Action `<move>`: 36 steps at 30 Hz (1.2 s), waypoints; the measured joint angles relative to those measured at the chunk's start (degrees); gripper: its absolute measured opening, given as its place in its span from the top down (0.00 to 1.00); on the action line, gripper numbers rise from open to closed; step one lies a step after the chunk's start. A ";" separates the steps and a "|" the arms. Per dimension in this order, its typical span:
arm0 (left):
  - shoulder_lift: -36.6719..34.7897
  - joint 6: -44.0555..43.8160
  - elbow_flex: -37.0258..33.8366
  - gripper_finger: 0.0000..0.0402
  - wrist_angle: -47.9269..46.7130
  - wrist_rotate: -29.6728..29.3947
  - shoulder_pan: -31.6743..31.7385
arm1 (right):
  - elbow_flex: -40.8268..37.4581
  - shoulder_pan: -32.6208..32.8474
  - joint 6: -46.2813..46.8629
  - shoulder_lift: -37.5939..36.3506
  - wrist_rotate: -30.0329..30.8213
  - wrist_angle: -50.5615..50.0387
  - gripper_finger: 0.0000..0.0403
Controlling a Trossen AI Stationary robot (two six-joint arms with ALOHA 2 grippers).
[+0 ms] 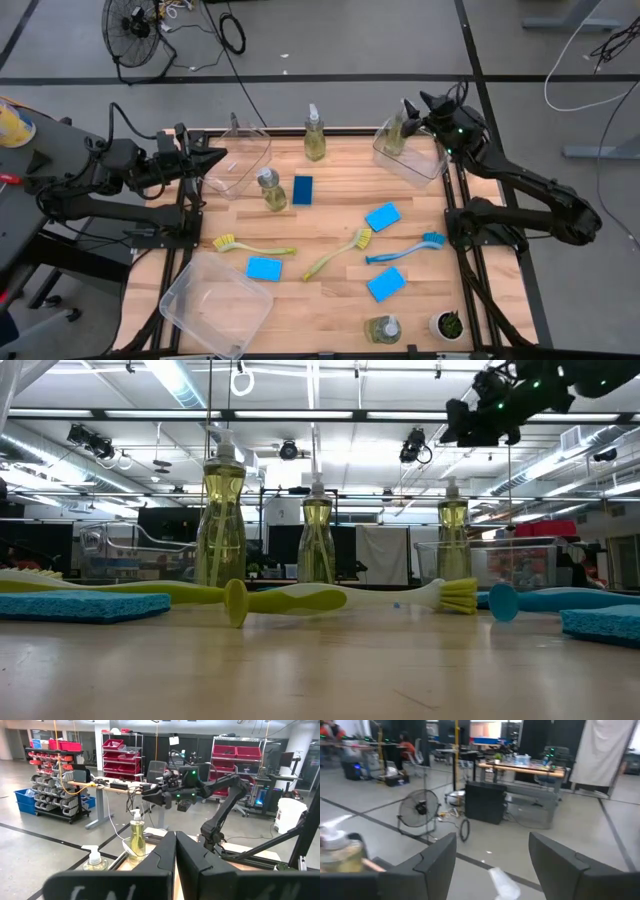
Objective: Pick & Place Kitchen Sink Supplies
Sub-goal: Put the yellow dish soap bottle into the right transparent bin
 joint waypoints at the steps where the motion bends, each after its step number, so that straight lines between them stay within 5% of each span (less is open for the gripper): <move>1: -0.01 0.00 0.00 0.96 0.00 0.00 0.01 | 0.00 0.76 -0.01 -0.62 0.00 -0.42 0.38; 36: 2.09 0.42 0.09 0.96 -0.60 0.01 0.01 | 0.07 32.62 11.31 -0.42 0.13 -1.62 0.38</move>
